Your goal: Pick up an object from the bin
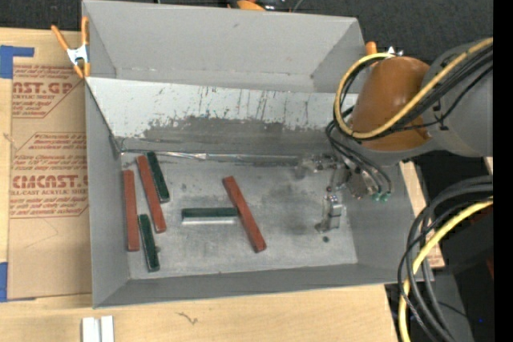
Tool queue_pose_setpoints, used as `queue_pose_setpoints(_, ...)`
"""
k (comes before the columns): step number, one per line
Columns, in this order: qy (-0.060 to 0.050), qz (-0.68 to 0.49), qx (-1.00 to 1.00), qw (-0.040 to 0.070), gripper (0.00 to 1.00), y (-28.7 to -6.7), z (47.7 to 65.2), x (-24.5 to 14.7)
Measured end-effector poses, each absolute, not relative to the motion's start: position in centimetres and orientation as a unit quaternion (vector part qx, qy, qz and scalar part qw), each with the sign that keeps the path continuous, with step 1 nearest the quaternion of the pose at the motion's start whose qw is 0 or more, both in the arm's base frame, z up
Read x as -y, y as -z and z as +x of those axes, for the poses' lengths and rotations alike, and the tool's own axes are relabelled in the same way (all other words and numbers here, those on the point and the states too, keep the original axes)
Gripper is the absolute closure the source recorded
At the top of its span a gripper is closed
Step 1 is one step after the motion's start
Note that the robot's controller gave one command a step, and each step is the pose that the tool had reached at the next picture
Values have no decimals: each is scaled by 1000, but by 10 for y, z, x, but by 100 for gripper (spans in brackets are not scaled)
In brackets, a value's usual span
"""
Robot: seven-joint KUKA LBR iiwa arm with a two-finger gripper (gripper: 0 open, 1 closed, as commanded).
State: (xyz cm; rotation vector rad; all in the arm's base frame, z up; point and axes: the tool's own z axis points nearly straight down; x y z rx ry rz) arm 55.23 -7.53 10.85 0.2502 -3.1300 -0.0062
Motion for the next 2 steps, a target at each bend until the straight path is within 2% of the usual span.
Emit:
queue_pose_setpoints(1, 2, 113, 994, -2, 0, -113, 558, -15)
queue_pose_setpoints(2, 2, 163, 987, 2, 0, -68, 521, -88)
